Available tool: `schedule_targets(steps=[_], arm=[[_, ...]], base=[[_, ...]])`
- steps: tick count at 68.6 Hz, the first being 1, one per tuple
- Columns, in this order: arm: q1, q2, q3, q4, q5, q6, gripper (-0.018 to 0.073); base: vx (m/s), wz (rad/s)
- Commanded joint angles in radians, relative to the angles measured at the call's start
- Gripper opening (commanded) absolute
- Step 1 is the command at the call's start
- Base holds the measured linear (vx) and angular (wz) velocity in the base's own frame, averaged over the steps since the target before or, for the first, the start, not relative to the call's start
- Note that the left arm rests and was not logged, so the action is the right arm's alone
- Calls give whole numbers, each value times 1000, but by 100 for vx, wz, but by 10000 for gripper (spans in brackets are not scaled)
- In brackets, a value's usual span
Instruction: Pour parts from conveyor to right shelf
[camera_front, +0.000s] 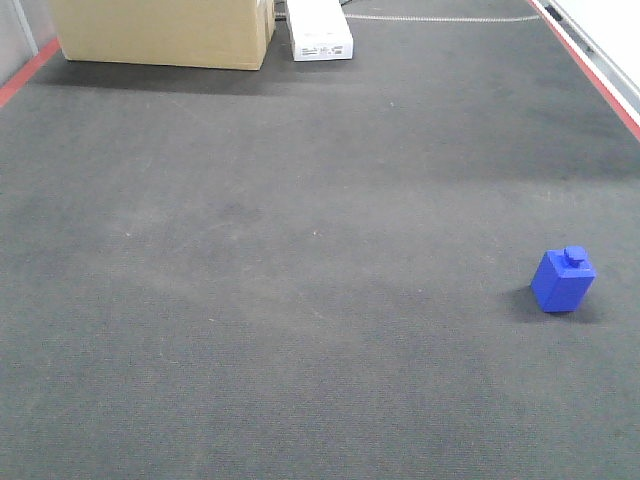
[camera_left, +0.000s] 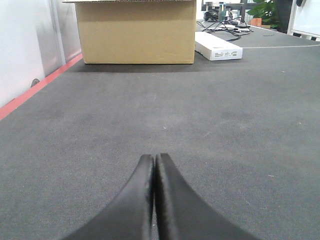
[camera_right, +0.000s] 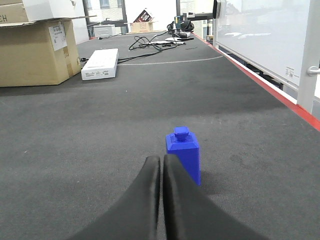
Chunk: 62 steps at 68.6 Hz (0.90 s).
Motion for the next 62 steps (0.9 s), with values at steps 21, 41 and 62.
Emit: schedule_targets(steps=[21,41,62], arm=[[0,-18,0,-5,-70,-1,-11],[0,-18,0,-5,-70,-1,-11],[0,-18,0,-5,-70,-1,-11]], base=[[0,0],[0,0],[0,0]])
